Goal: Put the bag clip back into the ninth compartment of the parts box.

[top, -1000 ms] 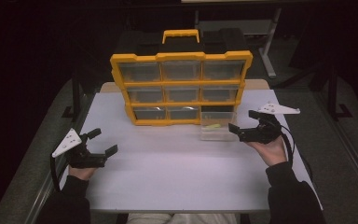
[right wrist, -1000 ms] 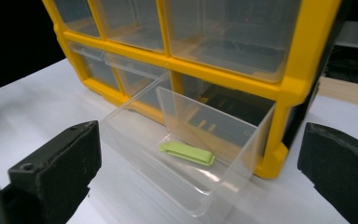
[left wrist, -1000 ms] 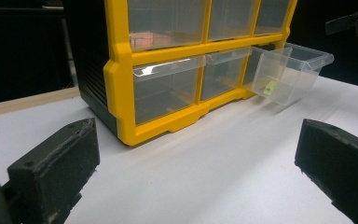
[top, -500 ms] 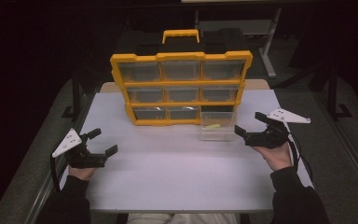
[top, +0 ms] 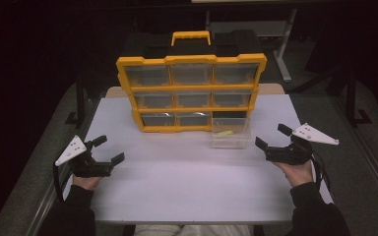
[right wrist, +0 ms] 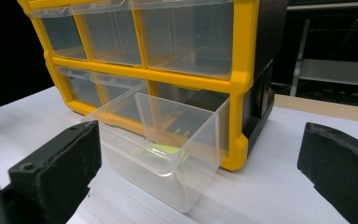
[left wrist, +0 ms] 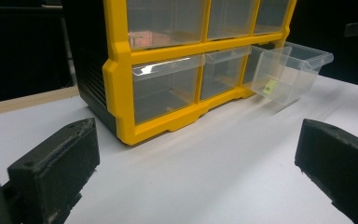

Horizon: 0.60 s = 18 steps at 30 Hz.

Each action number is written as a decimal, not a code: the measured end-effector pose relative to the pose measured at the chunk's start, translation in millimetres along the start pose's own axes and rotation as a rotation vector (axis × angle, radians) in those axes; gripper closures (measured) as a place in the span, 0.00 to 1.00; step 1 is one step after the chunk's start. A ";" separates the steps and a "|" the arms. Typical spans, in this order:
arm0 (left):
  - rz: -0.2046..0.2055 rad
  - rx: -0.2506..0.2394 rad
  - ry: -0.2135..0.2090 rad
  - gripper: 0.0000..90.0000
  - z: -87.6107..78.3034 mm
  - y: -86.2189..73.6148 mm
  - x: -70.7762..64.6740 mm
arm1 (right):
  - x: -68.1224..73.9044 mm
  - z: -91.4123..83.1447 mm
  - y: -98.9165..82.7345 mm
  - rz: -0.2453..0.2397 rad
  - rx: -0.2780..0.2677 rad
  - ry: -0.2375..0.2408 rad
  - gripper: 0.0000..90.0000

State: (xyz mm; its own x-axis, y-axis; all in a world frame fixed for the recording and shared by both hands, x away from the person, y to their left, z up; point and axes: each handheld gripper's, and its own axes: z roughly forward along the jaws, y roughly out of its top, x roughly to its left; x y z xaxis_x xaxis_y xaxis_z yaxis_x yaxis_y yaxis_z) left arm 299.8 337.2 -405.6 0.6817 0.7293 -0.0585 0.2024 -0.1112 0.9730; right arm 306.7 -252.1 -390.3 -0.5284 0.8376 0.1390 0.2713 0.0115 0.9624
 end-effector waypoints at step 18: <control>0.000 -0.001 0.001 0.00 -0.3 0.4 -0.5 | -0.4 -13.0 -32.3 -0.028 0.030 -0.024 0.00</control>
State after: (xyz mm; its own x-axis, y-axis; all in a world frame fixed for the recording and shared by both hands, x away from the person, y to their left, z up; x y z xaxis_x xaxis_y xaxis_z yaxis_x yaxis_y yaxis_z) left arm 299.3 337.0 -405.2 0.6809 0.7300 -0.0587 0.2023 -0.1104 0.9731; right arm 287.7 -259.9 -418.4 -0.5170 0.8493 0.1065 0.2810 0.0509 0.9584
